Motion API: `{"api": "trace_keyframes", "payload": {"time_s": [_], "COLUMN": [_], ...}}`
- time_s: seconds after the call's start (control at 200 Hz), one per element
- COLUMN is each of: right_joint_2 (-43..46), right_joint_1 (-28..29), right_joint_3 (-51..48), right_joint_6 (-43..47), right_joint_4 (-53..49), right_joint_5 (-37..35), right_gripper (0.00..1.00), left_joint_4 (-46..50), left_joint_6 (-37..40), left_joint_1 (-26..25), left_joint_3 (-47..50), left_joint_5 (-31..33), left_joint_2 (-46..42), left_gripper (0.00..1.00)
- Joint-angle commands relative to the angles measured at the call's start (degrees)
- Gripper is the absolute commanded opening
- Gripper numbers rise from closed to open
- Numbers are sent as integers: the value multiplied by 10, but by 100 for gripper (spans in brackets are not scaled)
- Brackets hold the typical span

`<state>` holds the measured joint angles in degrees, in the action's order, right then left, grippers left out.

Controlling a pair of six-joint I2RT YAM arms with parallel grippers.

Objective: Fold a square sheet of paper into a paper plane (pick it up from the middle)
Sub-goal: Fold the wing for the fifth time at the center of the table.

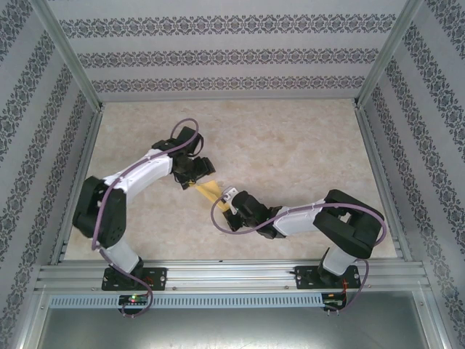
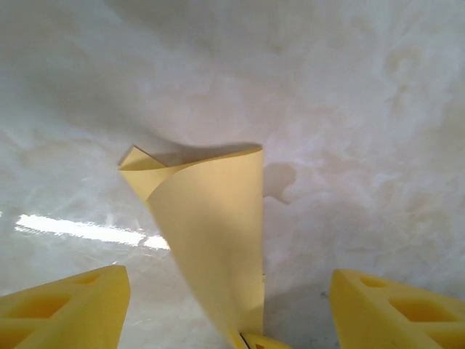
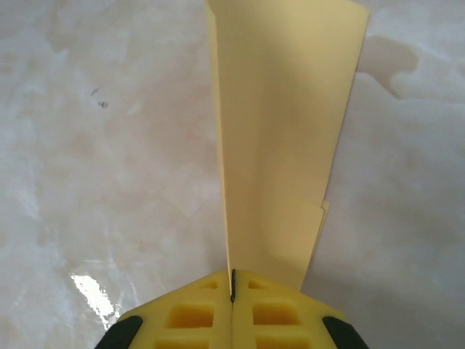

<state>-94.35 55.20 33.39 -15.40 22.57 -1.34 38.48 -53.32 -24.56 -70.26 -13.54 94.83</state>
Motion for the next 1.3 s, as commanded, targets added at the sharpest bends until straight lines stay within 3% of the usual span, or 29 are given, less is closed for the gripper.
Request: {"api": "trace_keyframes", "payload": {"time_s": [0.0, 0.08, 0.155, 0.295, 0.495, 0.839, 1.074, 1.299], "right_joint_2": [-13, -21, -26, -51, -94, -154, -161, -164], "right_joint_1": [-28, -55, -75, -103, -135, -152, -158, -163], "right_joint_3": [7, 10, 15, 19, 9, 16, 19, 25], "right_joint_6": [-95, -138, -167, -223, -328, -465, -477, -479], "right_joint_4": [18, 31, 33, 53, 146, 256, 246, 231], "right_joint_5": [103, 162, 197, 244, 314, 366, 368, 375], "right_gripper": [4, 4, 5, 5, 2, 3, 5, 5], "left_joint_4": [28, 3, -21, -87, -200, -316, -405, -429], "left_joint_6": [22, 32, 44, 49, 51, 24, -10, -11], "left_joint_1": [6, 5, 5, 4, -2, -17, -24, -26], "left_joint_3": [28, 54, 76, 126, 181, 180, 174, 187], "left_joint_5": [48, 40, 25, -49, -137, -197, -218, -212], "left_joint_2": [-44, -70, -88, -104, -96, -29, 26, 33], "left_gripper": [74, 71, 63, 53, 49, 49, 49, 51]}}
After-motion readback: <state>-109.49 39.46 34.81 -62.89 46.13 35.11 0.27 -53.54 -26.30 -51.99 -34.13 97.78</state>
